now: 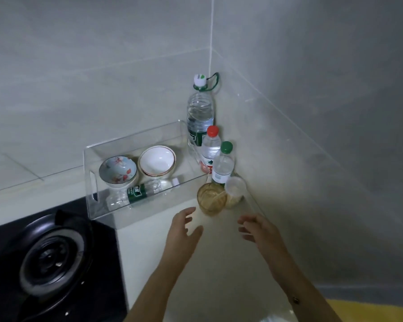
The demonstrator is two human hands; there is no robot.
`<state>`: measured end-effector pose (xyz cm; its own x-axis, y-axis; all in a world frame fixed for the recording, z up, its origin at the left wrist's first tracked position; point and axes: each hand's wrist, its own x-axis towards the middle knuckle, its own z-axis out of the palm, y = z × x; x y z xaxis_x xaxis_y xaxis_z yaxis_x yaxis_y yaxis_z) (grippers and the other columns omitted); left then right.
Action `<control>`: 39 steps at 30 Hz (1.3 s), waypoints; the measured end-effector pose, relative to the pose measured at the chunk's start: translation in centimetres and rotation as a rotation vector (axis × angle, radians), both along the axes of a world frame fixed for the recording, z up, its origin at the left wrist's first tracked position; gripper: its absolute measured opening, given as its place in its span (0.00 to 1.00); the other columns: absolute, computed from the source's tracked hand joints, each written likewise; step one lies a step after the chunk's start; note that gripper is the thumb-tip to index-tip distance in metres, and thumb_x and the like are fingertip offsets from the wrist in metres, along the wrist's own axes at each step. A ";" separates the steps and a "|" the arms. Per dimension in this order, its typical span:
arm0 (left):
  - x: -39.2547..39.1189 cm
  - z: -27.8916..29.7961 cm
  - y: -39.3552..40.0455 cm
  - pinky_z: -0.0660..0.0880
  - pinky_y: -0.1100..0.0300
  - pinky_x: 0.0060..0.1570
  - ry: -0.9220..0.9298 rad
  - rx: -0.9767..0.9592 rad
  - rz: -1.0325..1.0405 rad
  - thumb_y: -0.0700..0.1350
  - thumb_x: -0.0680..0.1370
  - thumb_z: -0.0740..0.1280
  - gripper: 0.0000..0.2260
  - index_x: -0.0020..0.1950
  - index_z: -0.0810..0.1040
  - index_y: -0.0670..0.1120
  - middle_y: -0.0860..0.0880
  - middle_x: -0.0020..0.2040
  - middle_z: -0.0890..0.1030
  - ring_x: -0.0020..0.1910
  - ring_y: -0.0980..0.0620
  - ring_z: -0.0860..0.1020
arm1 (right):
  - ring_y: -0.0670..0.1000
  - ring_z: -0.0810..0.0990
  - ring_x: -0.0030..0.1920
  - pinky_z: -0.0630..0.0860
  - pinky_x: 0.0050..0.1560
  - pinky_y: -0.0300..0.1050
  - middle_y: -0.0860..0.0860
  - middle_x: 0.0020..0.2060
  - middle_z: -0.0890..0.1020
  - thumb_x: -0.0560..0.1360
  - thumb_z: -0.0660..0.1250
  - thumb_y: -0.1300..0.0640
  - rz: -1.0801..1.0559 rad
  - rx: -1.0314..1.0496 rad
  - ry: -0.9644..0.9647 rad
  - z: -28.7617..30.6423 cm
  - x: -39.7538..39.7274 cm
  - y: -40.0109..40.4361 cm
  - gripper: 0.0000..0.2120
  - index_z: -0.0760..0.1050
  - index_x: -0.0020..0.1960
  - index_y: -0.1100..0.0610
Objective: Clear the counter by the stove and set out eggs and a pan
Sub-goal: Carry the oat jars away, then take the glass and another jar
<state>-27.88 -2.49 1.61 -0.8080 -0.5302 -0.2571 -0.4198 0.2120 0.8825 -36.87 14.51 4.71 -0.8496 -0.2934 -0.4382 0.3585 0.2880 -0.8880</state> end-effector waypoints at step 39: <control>1.4 -8.2 0.5 0.73 0.59 0.63 0.092 -0.027 0.096 0.54 0.58 0.80 0.49 0.73 0.56 0.62 0.53 0.65 0.74 0.63 0.58 0.75 | 0.42 0.77 0.46 0.73 0.42 0.33 0.46 0.47 0.79 0.74 0.66 0.67 0.077 0.064 0.159 -4.0 -4.6 -2.9 0.12 0.77 0.51 0.52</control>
<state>-26.47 -1.95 -6.59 -0.7727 -0.6120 -0.1684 -0.3567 0.1991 0.9128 -41.48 11.65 0.73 -0.8858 -0.3360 -0.3200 0.1899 0.3667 -0.9108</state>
